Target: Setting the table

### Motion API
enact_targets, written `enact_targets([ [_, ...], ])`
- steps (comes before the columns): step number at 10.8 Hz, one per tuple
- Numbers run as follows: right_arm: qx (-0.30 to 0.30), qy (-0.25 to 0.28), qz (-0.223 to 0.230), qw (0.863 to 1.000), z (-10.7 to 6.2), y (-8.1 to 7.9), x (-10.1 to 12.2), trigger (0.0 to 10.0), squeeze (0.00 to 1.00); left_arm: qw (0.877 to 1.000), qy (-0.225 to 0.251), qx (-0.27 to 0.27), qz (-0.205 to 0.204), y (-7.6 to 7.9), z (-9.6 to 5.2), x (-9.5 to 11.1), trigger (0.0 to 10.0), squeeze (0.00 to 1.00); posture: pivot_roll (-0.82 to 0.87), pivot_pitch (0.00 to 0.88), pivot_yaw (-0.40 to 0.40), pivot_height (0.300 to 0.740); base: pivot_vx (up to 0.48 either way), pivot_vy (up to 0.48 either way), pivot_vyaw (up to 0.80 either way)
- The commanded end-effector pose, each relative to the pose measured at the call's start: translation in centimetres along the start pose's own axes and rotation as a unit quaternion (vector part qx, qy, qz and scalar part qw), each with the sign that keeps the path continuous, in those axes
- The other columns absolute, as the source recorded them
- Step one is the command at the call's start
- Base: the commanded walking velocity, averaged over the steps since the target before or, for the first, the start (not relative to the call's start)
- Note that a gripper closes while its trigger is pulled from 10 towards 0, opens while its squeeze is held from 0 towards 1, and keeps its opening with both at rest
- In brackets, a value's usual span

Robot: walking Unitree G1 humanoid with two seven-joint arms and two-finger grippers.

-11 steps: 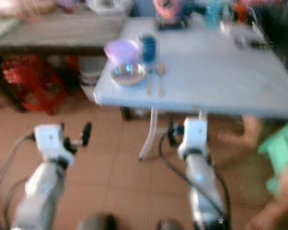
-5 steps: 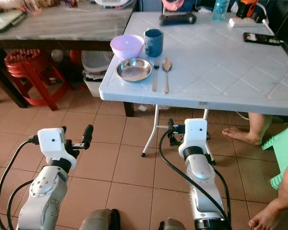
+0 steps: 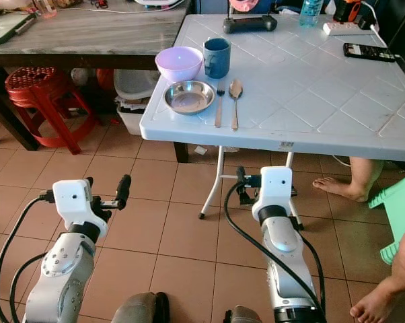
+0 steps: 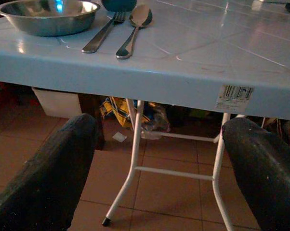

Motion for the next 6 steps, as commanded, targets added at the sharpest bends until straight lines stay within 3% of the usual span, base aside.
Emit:
enact_targets([
  [1,-0.002,0.003,0.001,1.000,0.03,0.07,0.28,10.0,0.00,1.000,0.002,0.005,0.008,-0.24,0.05,0.17,10.0,0.00,0.04,0.068,0.070,0.740,0.000,0.000,0.00],
  [6,-0.002,0.003,0.001,1.000,0.03,0.07,0.28,10.0,0.00,1.000,0.002,0.005,0.008,-0.24,0.05,0.17,10.0,0.00,0.04,0.068,0.070,0.740,0.000,0.000,0.00],
])
Point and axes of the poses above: a point about 5 cm out from each wrist's last joint towards the gripper, its own z axis pointing out of the wrist towards the gripper, its own x axis along the axis of the wrist's last joint, y = z × x, the point moved 3 cm from there along z, pointing out of the wrist towards the gripper, and after that the axes turned 3 degrees about -z, right-handed, at the moved point
